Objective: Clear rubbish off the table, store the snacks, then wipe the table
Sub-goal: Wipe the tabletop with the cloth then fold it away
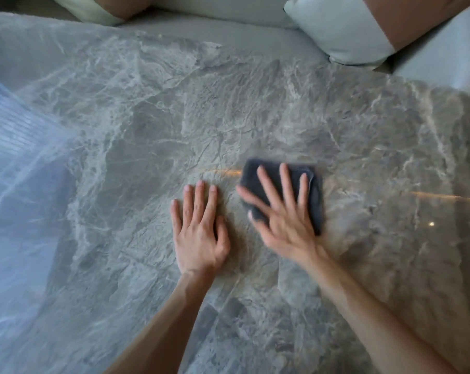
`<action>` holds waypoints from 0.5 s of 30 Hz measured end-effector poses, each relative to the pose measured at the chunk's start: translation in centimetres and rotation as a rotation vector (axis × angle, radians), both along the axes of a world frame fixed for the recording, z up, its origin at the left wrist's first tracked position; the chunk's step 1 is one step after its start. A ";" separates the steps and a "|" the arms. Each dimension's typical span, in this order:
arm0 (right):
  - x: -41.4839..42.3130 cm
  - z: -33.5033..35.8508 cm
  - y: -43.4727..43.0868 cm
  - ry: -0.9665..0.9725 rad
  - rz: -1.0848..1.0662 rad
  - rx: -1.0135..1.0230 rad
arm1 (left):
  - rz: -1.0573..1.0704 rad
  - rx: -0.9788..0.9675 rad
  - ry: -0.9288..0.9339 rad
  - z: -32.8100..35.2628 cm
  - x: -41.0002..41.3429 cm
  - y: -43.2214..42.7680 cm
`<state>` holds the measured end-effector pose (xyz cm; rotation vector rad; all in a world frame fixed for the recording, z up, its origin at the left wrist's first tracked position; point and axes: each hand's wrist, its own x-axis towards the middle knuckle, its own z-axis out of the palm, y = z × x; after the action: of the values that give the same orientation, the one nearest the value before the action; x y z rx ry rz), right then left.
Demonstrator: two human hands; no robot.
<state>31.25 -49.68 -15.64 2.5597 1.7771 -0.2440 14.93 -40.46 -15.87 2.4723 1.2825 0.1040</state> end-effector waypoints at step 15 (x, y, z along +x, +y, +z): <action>-1.4 -0.7 -1.3 0.022 -0.243 -0.004 | 0.050 -0.179 -0.139 1.2 0.3 0.5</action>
<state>29.85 -50.97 -16.33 2.7774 1.4666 -0.2790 15.28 -39.91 -14.72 2.2421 1.2391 0.1634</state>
